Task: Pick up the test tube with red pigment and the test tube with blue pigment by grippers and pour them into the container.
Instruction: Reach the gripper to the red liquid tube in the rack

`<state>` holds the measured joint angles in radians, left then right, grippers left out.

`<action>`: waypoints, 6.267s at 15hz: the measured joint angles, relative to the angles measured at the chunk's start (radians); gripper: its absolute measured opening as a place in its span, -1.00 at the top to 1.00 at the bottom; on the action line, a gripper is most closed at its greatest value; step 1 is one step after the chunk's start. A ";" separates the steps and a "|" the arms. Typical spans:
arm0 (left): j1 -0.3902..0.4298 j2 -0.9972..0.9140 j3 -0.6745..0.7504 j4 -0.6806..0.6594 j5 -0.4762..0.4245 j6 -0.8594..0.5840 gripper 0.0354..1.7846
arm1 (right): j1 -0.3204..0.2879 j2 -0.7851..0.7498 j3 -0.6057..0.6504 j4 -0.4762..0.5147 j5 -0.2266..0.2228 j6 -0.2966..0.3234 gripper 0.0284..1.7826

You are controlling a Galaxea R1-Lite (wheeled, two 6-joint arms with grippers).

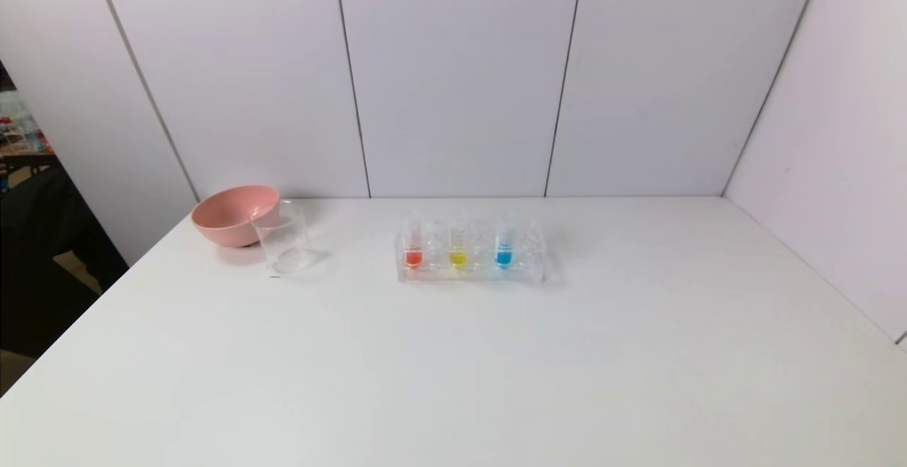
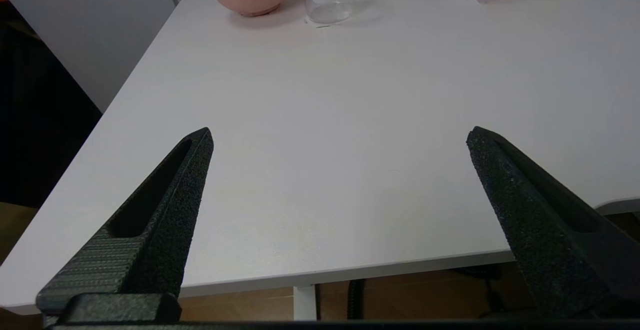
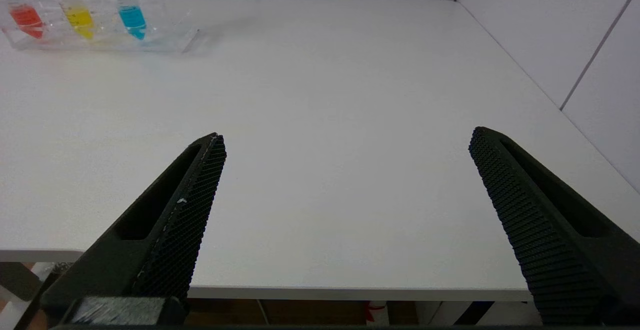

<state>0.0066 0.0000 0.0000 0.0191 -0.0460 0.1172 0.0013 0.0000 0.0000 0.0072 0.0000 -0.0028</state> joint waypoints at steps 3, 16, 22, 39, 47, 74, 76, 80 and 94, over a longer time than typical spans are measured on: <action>-0.003 0.000 0.000 0.000 0.000 -0.001 -0.99 | 0.000 0.000 0.000 0.000 0.000 0.000 -0.99; -0.004 0.000 -0.045 -0.003 -0.005 -0.061 -0.99 | 0.000 0.000 0.000 0.000 0.000 0.000 -0.99; -0.004 0.041 -0.224 0.148 -0.093 -0.072 -0.99 | 0.000 0.000 0.000 0.000 0.000 0.000 -0.99; -0.049 0.795 -0.618 -0.220 -0.237 -0.150 -0.99 | 0.000 0.000 0.000 0.000 0.000 0.000 -0.99; -0.048 1.189 -0.731 -0.483 -0.298 -0.150 -0.99 | 0.000 0.000 0.000 0.000 0.000 0.000 -0.99; -0.053 1.947 -0.932 -1.169 -1.260 -0.114 -0.99 | 0.000 0.000 0.000 0.000 0.000 0.000 -0.99; -0.063 1.990 -0.965 -1.169 -1.260 -0.119 -0.99 | 0.000 0.000 0.000 0.000 0.000 0.000 -0.99; -0.093 2.077 -1.051 -1.172 -1.251 -0.167 -0.99 | 0.000 0.000 0.000 0.000 0.000 0.000 -0.99; -0.161 2.295 -1.239 -1.164 -1.221 -0.203 -0.99 | 0.000 0.000 0.000 0.000 0.000 0.000 -0.99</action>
<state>-0.1549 2.2953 -1.2391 -1.1453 -1.2674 -0.0855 0.0013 0.0000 0.0000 0.0077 0.0000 -0.0028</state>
